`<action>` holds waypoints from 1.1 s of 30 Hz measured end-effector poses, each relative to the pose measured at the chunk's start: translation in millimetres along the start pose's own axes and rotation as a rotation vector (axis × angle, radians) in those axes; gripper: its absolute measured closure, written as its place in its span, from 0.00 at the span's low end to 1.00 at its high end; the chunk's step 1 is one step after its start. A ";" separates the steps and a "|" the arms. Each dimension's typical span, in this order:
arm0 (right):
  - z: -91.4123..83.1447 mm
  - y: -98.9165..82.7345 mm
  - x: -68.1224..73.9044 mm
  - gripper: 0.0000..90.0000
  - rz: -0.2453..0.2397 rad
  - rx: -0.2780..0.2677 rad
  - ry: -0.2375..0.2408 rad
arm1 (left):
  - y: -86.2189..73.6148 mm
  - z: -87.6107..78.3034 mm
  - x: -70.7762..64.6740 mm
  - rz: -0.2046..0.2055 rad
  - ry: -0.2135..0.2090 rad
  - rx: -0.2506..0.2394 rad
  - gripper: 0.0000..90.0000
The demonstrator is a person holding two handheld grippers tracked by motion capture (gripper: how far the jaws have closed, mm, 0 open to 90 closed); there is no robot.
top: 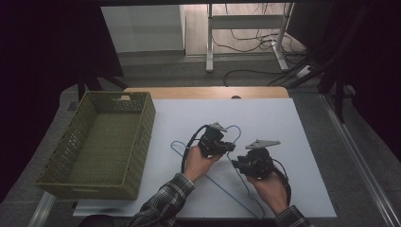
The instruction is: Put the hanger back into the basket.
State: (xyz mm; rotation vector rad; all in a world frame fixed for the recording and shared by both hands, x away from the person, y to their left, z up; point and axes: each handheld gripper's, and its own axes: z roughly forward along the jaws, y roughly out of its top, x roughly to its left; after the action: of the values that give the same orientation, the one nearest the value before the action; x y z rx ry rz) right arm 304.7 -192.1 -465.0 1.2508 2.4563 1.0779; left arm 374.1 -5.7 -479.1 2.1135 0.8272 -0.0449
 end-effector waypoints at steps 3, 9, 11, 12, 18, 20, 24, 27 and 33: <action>3.2 -0.1 -0.2 0.73 0.004 0.014 0.020 | -1.9 -6.0 -0.4 0.003 -0.009 -0.016 0.95; 18.8 2.2 -1.1 0.79 0.010 0.075 0.062 | -5.1 -14.9 -0.9 0.010 -0.019 -0.029 0.95; 21.7 4.0 -0.9 0.88 0.006 0.090 0.081 | -6.0 -17.1 -0.3 0.016 -0.025 -0.026 0.95; 22.0 4.3 -0.7 0.92 0.005 0.095 0.092 | -6.8 -18.0 -0.7 0.009 -0.030 -0.033 0.94; 19.2 6.3 1.9 0.96 -0.028 0.101 0.112 | -7.4 -25.7 0.4 0.010 -0.066 -0.040 0.93; 14.2 8.2 3.4 0.97 -0.051 0.089 0.147 | -7.4 -33.5 0.1 0.017 -0.073 -0.048 0.83; 6.8 12.1 6.7 0.97 -0.084 0.066 0.176 | -9.5 -61.9 0.5 0.031 -0.090 -0.064 0.68; 0.1 14.6 8.3 0.97 -0.109 0.049 0.189 | -13.7 -82.3 0.3 0.051 -0.085 -0.072 0.56; -10.9 19.6 7.9 0.97 -0.146 0.024 0.211 | -24.0 -114.2 0.1 0.101 -0.067 -0.068 0.36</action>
State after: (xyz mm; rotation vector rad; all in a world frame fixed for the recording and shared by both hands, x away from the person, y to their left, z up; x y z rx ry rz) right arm 307.1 -184.3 -442.7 0.9904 2.6732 1.1980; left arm 332.0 87.4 -422.5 2.0755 0.6720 -0.0338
